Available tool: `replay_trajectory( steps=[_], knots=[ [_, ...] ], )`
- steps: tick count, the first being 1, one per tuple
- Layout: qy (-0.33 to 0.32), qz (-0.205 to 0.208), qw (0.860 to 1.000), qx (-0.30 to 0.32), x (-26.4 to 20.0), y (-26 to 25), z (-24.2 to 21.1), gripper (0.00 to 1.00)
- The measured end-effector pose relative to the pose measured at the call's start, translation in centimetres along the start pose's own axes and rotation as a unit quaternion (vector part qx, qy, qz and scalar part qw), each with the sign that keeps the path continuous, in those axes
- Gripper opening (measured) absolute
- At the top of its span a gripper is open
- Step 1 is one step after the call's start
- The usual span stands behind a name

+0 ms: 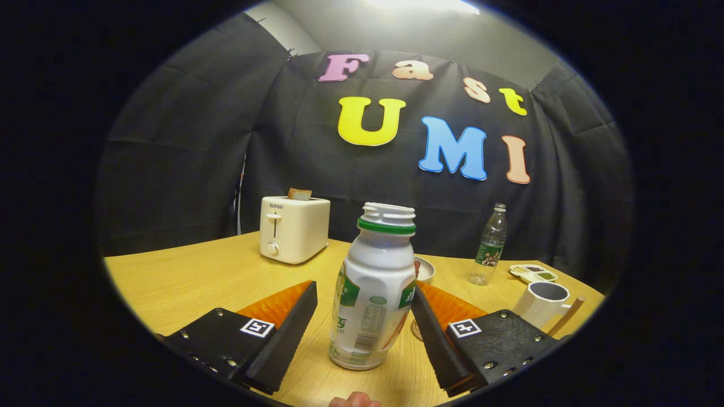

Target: Take the bottle from table, then pour the juice into the cup, finally place the bottle on the coaster

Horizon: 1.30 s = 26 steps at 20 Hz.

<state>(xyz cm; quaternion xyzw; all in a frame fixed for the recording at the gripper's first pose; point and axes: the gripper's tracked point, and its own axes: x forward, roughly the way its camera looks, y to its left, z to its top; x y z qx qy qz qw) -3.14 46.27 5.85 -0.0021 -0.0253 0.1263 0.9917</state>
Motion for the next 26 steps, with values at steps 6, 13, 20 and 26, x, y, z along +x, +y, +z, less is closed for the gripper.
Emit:
replay_trajectory(
  steps=[6, 13, 20, 26],
  knots=[
    [0.023, 0.012, 1.000, 0.005, 0.7, 0.3, -1.5, 0.86],
    [0.017, 0.005, 1.000, -0.023, 0.1, 0.6, -1.4, 0.70],
    [0.020, -0.028, 0.999, -0.005, -0.4, -1.2, -1.6, 0.70],
    [0.007, -0.058, 0.998, 0.011, -1.4, -3.6, 0.2, 0.70]
  ],
)
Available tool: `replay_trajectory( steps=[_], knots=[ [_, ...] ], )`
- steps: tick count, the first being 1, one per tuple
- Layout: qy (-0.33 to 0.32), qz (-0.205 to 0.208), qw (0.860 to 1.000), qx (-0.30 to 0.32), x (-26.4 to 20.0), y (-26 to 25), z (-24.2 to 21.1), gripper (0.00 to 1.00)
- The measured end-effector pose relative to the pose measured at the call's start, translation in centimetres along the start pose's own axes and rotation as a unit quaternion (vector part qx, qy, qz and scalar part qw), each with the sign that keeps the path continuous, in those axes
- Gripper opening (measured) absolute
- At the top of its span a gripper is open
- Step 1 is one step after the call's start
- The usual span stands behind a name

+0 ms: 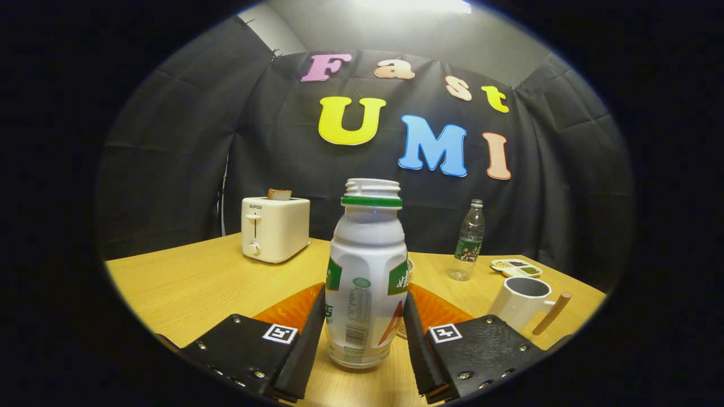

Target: Take the bottle from table, then pour the juice into the cup, finally place the bottle on the coaster

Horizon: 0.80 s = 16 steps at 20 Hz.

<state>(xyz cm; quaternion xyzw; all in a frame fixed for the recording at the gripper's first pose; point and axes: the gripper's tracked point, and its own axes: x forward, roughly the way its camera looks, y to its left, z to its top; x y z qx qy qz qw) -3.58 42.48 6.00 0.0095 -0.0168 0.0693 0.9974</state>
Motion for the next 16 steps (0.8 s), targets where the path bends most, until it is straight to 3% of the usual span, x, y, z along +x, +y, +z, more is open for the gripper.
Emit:
replay_trajectory(
  steps=[9, 16],
  knots=[
    [0.000, -0.034, 0.996, 0.077, -0.6, -4.2, 1.1, 0.70],
    [0.005, -0.029, 0.991, 0.132, -0.1, -5.4, 1.1, 0.70]
  ],
)
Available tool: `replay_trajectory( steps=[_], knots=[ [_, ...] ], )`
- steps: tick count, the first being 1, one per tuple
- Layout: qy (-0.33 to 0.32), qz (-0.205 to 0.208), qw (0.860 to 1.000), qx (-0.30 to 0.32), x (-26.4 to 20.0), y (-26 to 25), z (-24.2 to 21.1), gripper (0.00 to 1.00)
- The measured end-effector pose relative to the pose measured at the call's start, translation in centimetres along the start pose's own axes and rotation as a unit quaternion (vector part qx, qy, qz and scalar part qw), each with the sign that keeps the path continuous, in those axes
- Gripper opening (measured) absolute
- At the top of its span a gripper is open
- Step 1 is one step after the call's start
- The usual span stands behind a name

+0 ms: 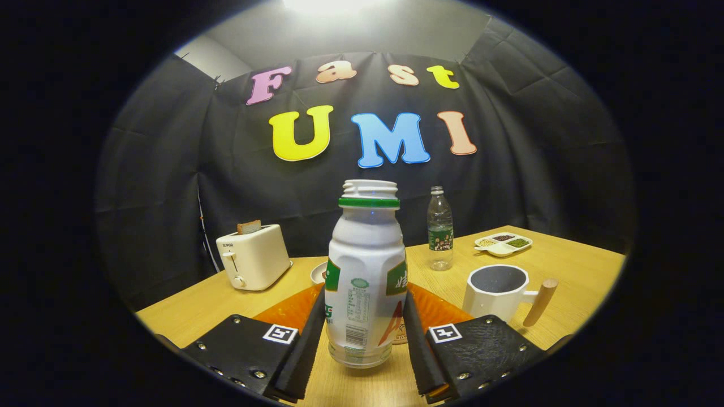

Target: Take the bottle from table, then pour the juice into the cup, finally place the bottle on the coaster

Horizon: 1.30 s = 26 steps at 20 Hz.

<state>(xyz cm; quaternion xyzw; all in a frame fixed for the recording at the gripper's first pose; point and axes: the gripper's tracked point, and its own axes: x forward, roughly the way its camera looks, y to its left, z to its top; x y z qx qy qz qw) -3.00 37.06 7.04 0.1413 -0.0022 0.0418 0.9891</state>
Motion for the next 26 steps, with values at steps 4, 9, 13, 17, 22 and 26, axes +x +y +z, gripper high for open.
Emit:
replay_trajectory(
  steps=[4, 9, 13, 17, 22, 26],
  knots=[
    [0.003, 0.013, 0.998, 0.057, 0.4, -0.5, 0.0, 0.70],
    [0.011, 0.019, 0.992, 0.128, 0.8, -1.6, -0.5, 0.70],
    [0.006, 0.037, 0.977, 0.210, 1.0, -1.8, -0.2, 0.69],
    [-0.004, 0.048, 0.961, 0.272, 1.2, -2.8, 0.0, 0.69],
    [-0.004, 0.053, 0.945, 0.322, 1.6, -3.4, -0.2, 0.69],
    [0.006, 0.048, 0.930, 0.366, 1.9, -3.2, -0.7, 0.69]
  ],
)
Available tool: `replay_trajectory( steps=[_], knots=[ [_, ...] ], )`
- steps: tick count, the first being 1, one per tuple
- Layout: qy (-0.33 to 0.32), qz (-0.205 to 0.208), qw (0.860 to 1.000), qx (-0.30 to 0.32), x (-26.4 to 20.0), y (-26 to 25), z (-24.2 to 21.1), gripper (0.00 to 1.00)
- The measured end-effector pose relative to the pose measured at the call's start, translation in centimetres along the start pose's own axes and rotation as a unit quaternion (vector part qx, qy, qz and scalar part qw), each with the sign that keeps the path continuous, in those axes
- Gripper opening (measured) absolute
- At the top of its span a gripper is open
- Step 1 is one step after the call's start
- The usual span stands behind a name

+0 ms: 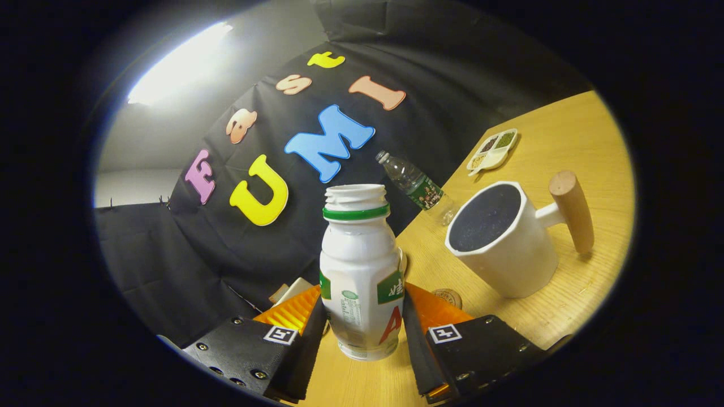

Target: Take the bottle from table, then pour the juice into the cup, finally place the bottle on the coaster

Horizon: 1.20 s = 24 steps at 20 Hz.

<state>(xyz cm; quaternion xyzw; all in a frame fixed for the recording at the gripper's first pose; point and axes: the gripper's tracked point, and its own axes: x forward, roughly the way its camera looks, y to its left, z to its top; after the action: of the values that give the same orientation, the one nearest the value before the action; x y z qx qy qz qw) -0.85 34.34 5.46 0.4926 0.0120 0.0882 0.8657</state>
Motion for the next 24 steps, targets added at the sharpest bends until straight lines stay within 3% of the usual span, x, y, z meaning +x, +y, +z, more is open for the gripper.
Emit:
replay_trajectory(
  steps=[6, 12, 24],
  knots=[
    [0.001, 0.014, 0.997, 0.071, 0.3, 0.5, -0.2, 0.67],
    [-0.012, 0.043, 0.985, 0.166, 0.2, 0.9, 0.4, 0.67],
    [-0.018, 0.054, 0.971, 0.232, 0.7, 1.4, 0.9, 0.67]
  ],
)
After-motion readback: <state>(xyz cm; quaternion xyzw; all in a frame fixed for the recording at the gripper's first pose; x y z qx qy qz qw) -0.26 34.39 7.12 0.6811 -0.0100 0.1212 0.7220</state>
